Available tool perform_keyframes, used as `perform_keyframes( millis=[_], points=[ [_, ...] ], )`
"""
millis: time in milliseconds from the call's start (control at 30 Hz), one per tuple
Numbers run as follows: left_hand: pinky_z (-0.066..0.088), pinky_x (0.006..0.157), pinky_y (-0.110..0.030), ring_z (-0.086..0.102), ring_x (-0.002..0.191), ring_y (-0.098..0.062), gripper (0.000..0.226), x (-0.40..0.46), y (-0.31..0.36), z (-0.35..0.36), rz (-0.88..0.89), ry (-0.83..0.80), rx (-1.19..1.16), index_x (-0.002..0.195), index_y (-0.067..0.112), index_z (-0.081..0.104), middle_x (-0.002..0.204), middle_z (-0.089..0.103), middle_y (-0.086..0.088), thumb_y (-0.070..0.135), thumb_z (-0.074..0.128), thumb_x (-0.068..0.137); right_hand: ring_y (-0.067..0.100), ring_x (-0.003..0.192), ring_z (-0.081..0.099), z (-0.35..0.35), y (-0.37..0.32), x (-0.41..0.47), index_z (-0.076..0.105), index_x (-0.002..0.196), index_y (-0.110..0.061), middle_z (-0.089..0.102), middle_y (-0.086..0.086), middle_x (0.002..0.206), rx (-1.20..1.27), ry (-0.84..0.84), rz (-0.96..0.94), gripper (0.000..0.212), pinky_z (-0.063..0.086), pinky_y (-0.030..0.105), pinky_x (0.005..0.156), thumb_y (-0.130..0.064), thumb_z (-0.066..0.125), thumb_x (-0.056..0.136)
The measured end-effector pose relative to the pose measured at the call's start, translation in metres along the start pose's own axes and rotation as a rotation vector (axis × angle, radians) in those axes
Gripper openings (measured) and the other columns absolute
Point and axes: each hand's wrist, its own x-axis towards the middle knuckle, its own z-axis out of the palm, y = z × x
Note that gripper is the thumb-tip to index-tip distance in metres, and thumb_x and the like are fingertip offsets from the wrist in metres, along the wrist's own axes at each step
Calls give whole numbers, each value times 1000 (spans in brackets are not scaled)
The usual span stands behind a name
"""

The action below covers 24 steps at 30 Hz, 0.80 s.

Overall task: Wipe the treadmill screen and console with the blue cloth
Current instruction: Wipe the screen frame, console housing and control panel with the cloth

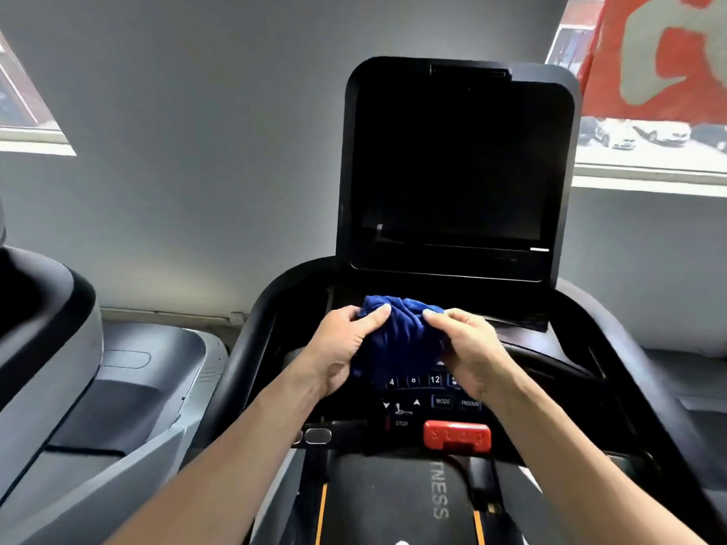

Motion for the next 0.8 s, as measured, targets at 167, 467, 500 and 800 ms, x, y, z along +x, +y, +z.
perform_keyframes(
  millis=[167,467,500,800],
  points=[
    [57,77,-37,69,88,-21,25,-23,-22,-18,34,157,0,112,13,60,105,70,-9,18,75,92,40,88,73,16,25,-36,57,98,-11,74,22,100,-127,189,-102,20,60,60,77,-15,75,89],
    [52,96,-20,64,115,-10,70,-55,1,-30,242,-175,524,144,23,51,128,64,3,17,75,79,29,96,73,23,-18,-76,68,119,-13,75,13,102,-487,-80,-226,34,60,44,90,-10,77,87],
    [49,90,-10,63,113,-7,74,-58,3,-31,279,-166,645,145,23,49,128,63,5,18,81,78,30,98,73,22,-20,-77,67,122,-14,75,13,103,-550,-94,-201,47,60,44,89,-11,85,78],
    [48,59,-23,67,68,-17,19,-68,-3,-27,454,-96,849,83,20,71,76,70,-2,35,83,82,11,78,68,0,-39,-101,79,83,-25,70,0,87,-1007,-70,-372,7,57,29,72,-26,85,80]
  ],
)
